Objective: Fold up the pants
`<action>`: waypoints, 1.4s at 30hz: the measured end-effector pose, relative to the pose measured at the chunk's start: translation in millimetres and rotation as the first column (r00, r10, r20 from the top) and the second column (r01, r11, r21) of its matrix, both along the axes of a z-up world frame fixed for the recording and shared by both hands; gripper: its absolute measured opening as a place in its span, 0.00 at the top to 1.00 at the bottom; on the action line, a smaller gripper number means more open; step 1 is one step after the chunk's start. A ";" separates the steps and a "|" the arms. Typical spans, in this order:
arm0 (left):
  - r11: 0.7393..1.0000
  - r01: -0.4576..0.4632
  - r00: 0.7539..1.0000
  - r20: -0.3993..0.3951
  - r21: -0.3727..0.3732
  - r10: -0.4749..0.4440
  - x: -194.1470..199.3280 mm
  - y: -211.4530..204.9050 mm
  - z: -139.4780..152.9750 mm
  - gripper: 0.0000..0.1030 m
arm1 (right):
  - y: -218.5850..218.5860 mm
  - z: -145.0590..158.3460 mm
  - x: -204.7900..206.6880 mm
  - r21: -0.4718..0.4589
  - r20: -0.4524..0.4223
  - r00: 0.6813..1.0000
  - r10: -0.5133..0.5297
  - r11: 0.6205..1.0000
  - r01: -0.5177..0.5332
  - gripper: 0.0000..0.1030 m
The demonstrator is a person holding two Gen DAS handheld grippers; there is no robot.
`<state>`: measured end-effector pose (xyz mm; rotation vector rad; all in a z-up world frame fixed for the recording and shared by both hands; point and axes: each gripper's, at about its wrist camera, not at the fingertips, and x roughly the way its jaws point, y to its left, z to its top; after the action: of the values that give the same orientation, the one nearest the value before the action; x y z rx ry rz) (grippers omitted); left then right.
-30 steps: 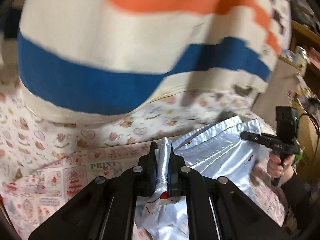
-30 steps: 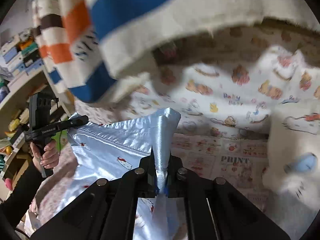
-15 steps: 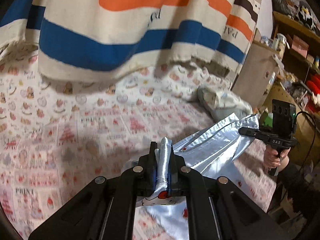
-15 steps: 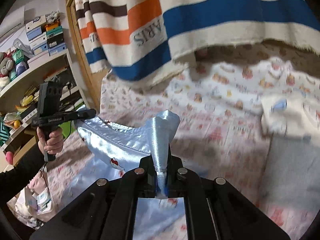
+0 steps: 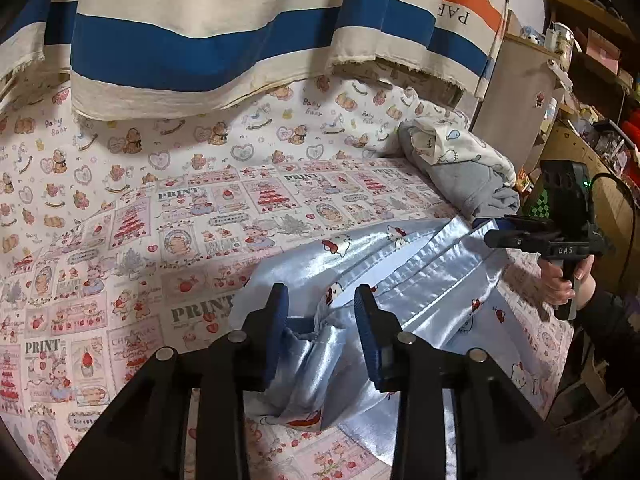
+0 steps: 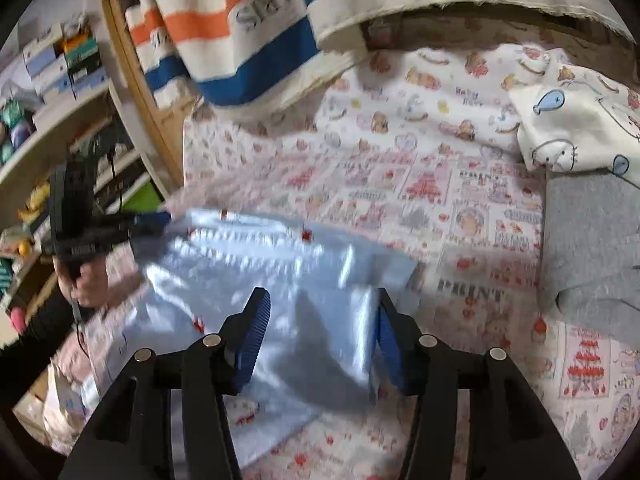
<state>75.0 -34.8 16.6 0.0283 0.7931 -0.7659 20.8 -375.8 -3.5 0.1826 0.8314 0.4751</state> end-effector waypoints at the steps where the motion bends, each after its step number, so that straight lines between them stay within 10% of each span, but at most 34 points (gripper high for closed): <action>1: 1.000 -0.003 1.000 -0.008 -0.001 0.003 1.6 -0.3 0.0 0.68 | -0.5 -0.1 4.8 0.017 -0.008 1.000 0.005 1.000 -0.005 0.48; 4: 1.000 -0.006 1.000 -0.028 0.005 0.006 4.3 -1.4 -2.0 0.68 | 1.8 -5.4 14.9 0.031 -0.052 0.999 0.008 0.999 -0.006 0.54; 6: 1.000 0.000 1.000 -0.022 0.005 0.000 2.0 -0.7 -3.2 0.96 | 4.6 -8.5 15.3 0.023 -0.063 0.998 0.003 1.000 -0.002 0.93; 13: 0.992 0.112 0.993 0.052 -0.053 -0.109 -40.5 16.8 8.9 0.95 | 12.9 11.7 -40.3 0.012 0.088 0.986 0.140 0.990 -0.142 0.95; 20: 0.992 0.124 0.990 0.069 -0.011 -0.123 -94.5 32.7 -2.2 0.93 | 21.2 12.7 -106.1 -0.069 0.081 0.983 0.166 0.985 -0.160 0.95; 24: 0.997 0.066 0.990 0.126 0.040 -0.070 -118.6 36.9 -5.9 0.72 | 19.4 13.5 -128.0 -0.080 0.073 0.990 0.125 0.990 -0.119 0.90; 30: 0.998 0.044 0.986 0.162 -0.041 -0.037 -131.3 50.3 10.6 0.51 | 12.0 28.6 -132.5 -0.047 0.131 0.989 0.071 0.997 -0.065 0.71; 38: 0.997 -0.062 0.991 0.117 -0.039 0.066 -111.8 51.8 10.9 0.46 | 18.4 19.5 -108.1 -0.010 0.069 0.997 0.039 0.999 -0.039 0.70; 42: 0.993 -0.115 0.989 0.102 0.029 0.112 -106.0 50.3 -2.1 0.43 | 41.5 0.8 -109.4 -0.141 0.029 0.996 0.085 0.987 -0.080 0.48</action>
<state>-31.0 15.5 14.5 0.0517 0.7067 -0.6378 -88.6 -334.3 -2.7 0.0102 0.8368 0.4940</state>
